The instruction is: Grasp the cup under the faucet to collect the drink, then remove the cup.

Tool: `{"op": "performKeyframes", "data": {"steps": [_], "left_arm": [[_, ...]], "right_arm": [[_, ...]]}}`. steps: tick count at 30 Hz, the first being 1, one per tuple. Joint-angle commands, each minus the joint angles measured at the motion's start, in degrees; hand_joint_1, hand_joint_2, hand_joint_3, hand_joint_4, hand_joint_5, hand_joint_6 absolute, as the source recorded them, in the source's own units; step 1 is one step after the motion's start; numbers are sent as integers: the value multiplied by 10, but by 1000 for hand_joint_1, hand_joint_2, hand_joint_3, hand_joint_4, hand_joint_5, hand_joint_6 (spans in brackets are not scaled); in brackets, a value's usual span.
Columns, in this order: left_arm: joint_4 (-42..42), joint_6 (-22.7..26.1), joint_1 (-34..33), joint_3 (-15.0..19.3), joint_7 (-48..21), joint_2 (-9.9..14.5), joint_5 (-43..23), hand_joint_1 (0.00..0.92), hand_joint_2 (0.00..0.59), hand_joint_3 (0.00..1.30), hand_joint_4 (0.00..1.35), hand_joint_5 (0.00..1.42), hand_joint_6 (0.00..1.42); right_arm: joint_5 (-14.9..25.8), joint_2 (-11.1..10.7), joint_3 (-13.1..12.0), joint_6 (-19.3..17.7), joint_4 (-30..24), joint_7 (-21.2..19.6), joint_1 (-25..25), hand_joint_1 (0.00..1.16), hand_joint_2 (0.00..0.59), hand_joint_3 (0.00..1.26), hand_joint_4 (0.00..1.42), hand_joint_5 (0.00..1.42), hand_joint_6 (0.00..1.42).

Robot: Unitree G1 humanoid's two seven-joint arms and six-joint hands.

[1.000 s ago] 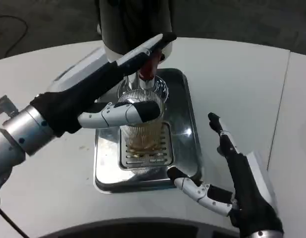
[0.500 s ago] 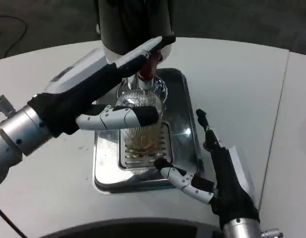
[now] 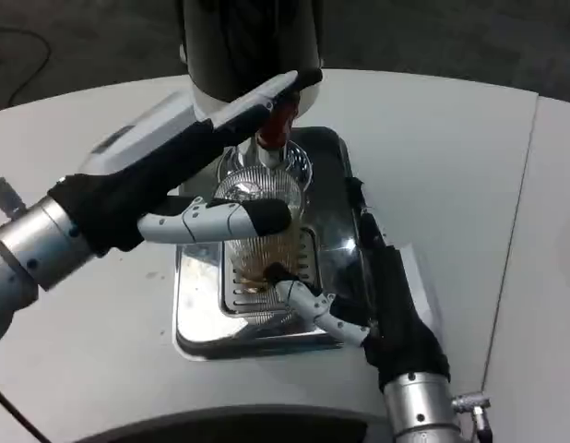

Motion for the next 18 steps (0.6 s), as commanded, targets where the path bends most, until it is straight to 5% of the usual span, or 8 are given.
{"op": "performKeyframes", "data": {"steps": [1,18], "left_arm": [[7,1,8,-12,-10,12,17,0,64,37,0,103,64],[2,4,8,-14,-8,19,21,0,52,37,0,103,58]], "right_arm": [[13,38,5,-36,44,-25,-20,745,179,53,52,39,123],[14,64,16,-85,167,-79,-92,754,168,53,52,39,128]]}}
